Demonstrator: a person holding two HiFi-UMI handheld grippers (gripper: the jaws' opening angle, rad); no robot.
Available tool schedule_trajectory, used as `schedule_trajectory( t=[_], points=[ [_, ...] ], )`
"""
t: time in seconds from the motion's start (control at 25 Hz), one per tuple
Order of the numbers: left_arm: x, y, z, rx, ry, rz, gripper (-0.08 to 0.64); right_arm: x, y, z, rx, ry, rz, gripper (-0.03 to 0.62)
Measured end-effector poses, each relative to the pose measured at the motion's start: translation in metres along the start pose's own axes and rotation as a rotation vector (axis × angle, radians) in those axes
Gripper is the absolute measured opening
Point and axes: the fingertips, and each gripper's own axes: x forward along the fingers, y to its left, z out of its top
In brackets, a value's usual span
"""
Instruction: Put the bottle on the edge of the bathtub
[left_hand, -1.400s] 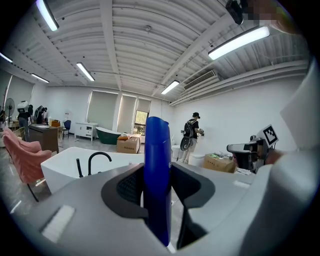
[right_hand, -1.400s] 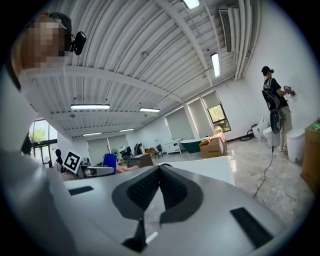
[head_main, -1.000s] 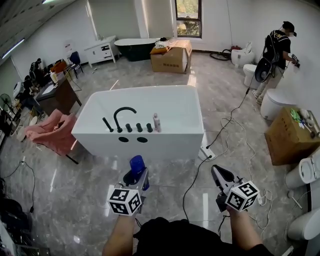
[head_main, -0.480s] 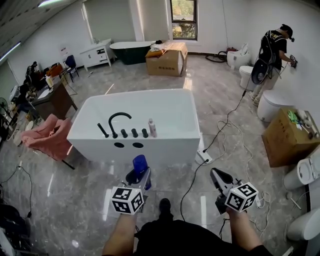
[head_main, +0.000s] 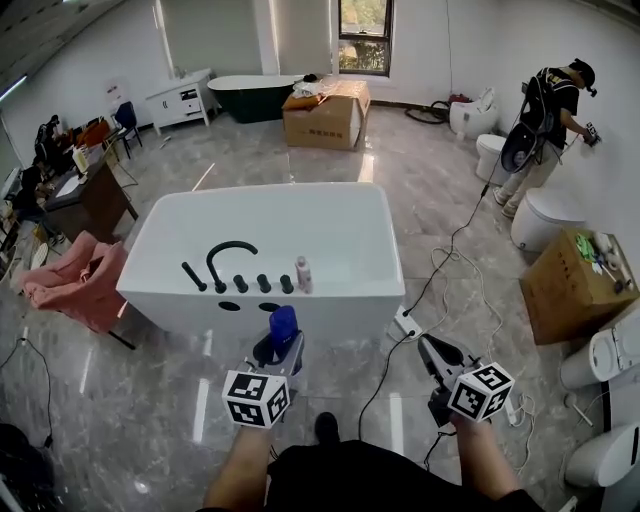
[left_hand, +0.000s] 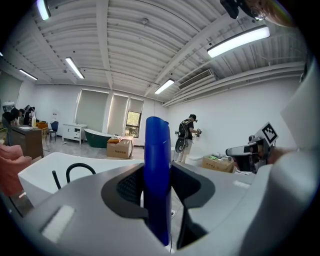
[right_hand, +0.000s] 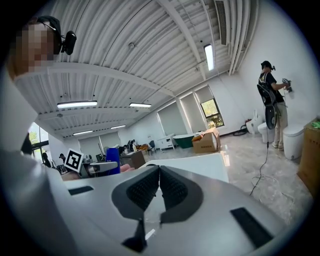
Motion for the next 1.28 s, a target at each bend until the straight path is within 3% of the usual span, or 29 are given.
schedule_trajectory(
  t=[0.6,1.28],
  points=[
    [0.062,0.078,0.0,-0.022,0.036,-0.101,0.161,0.099,0.001,0.005,0.019,0.063,-0.067,0.012],
    [0.095,0.1,-0.007,-0.055,0.064,-0.078,0.161,0.148,-0.023,0.007,0.025,0.099,-0.023,0.012]
  ],
)
